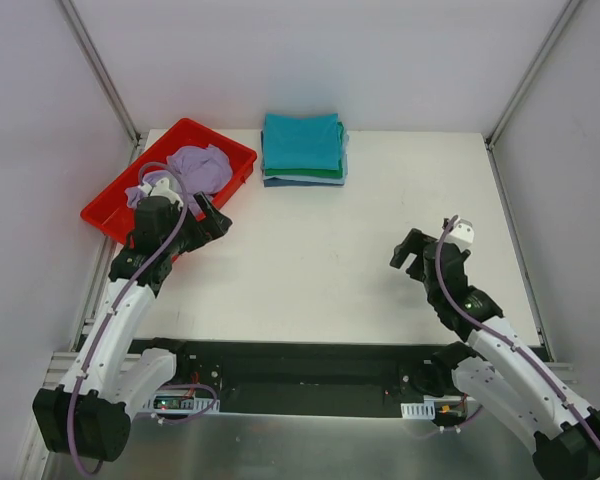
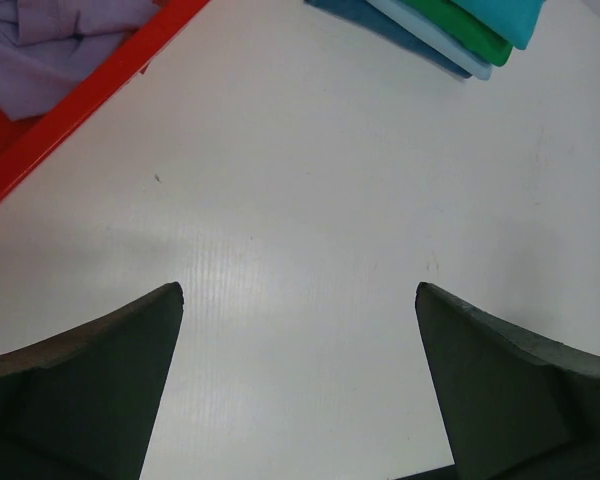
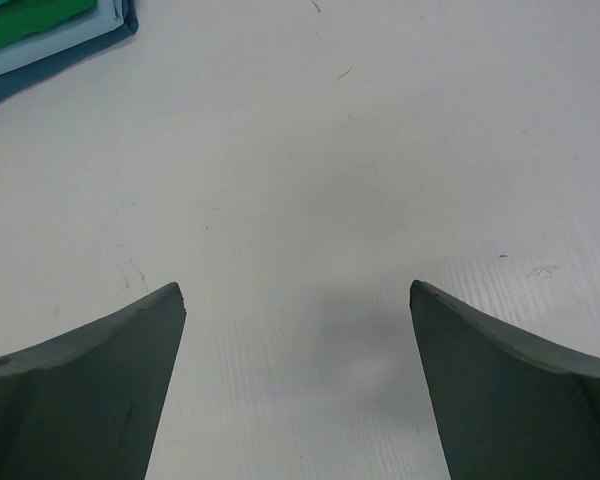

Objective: Fold and stack the t-shirts
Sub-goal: Grab crumpled tshirt from bin with the left arm

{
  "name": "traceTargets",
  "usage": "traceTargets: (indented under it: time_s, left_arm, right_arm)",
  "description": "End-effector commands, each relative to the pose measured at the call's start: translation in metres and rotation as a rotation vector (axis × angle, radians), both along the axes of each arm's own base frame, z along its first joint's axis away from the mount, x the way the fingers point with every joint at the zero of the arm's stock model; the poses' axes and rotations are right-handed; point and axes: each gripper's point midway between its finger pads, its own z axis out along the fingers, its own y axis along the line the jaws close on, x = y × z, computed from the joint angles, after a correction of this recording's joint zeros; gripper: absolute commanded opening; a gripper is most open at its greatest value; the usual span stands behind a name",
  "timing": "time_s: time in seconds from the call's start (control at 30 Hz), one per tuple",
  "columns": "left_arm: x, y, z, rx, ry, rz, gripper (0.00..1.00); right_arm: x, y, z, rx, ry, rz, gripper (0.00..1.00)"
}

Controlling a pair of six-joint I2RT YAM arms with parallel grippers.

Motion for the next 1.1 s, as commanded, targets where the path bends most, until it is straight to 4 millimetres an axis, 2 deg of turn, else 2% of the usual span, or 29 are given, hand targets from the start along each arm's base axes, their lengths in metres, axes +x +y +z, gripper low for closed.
traceTargets:
  time_s: [0.0,0.13,0.23,0.33,0.43,0.53,0.67,0.7,0.77,0.8,0.9,1.07]
  left_arm:
    - [-0.005,-0.003,0.010,0.007,-0.050,-0.039,0.99]
    - [0.000,0.003,0.014,0.023,-0.057,0.000,0.99]
    - [0.017,0.016,0.012,0.032,-0.026,0.091,0.99]
    - [0.047,0.034,0.010,0.063,0.027,0.177,0.99]
    - [0.083,0.049,0.019,0.006,0.064,0.193,0.99]
    - [0.122,0.089,0.011,0.071,0.102,0.341,0.99]
    - [0.160,0.125,-0.025,0.029,0.286,0.389,0.99]
    - [0.170,0.129,-0.032,0.002,0.305,0.382,0.99]
    - [0.190,0.137,-0.062,-0.043,0.368,0.367,0.99]
    - [0.197,0.140,-0.068,-0.060,0.380,0.363,0.99]
    - [0.209,0.144,-0.098,-0.059,0.443,0.362,0.99]
    - [0.206,0.147,-0.145,-0.034,0.562,0.365,0.99]
  right_arm:
    - [-0.003,0.002,0.007,0.047,-0.016,-0.005,0.96]
    - [-0.005,0.008,0.008,0.077,-0.013,0.018,0.96]
    - [-0.006,0.012,0.007,0.094,-0.012,0.036,0.96]
    - [-0.006,0.016,0.006,0.105,-0.004,0.053,0.96]
    - [-0.006,0.019,0.005,0.103,0.005,0.067,0.96]
    - [-0.004,0.016,0.003,0.089,0.013,0.052,0.96]
    - [-0.003,0.012,0.002,0.052,0.020,0.047,0.96]
    - [-0.003,0.009,0.002,0.043,0.020,0.036,0.96]
    - [-0.001,0.006,0.001,0.027,0.021,0.019,0.96]
    - [-0.001,0.005,0.001,0.018,0.021,0.018,0.96]
    - [0.001,0.001,-0.001,-0.008,0.028,-0.001,0.96]
    - [0.009,0.001,-0.007,-0.038,0.059,-0.018,0.96]
